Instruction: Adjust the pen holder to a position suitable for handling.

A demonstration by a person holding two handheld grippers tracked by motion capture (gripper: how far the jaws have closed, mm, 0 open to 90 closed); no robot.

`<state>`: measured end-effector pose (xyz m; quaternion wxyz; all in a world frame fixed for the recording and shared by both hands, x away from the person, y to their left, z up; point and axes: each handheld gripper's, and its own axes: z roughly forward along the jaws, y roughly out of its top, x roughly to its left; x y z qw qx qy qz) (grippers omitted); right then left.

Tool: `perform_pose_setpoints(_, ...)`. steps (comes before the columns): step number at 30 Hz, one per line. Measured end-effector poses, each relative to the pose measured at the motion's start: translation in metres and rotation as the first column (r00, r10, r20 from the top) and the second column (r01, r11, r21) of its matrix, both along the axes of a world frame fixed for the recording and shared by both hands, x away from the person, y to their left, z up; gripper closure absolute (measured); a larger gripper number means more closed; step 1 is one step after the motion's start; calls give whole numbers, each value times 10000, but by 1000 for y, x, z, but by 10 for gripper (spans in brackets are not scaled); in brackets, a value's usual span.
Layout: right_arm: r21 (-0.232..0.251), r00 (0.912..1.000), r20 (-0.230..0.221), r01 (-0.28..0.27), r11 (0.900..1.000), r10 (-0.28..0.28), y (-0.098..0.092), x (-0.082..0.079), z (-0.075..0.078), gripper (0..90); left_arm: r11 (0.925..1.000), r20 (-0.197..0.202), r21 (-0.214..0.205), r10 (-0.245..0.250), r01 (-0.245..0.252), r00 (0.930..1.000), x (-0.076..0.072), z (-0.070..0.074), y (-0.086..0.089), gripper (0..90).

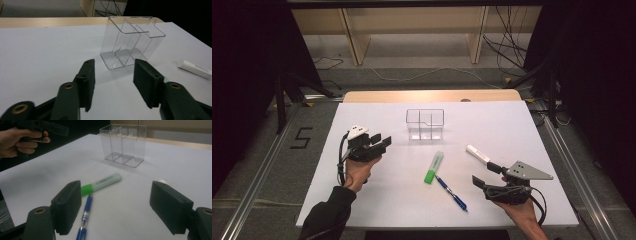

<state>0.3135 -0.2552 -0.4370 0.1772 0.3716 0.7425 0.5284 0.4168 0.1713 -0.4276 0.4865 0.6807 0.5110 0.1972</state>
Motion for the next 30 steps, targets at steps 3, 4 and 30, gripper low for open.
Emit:
perform_pose_setpoints(3,12,10000,-27,-21,10000,21,0,0,0,265,9998,-119,31,192,-191,9997,12,-4,-3,660)
perform_pose_setpoints(4,8,10000,-52,-24,10000,24,0,0,0,265,9997,-177,33,235,-234,9996,15,-5,-5,692)
perform_pose_setpoints(30,-81,9999,-104,0,10000,-1,0,1,-2,272,9995,-621,308,105,-86,9980,71,-21,-30,892)
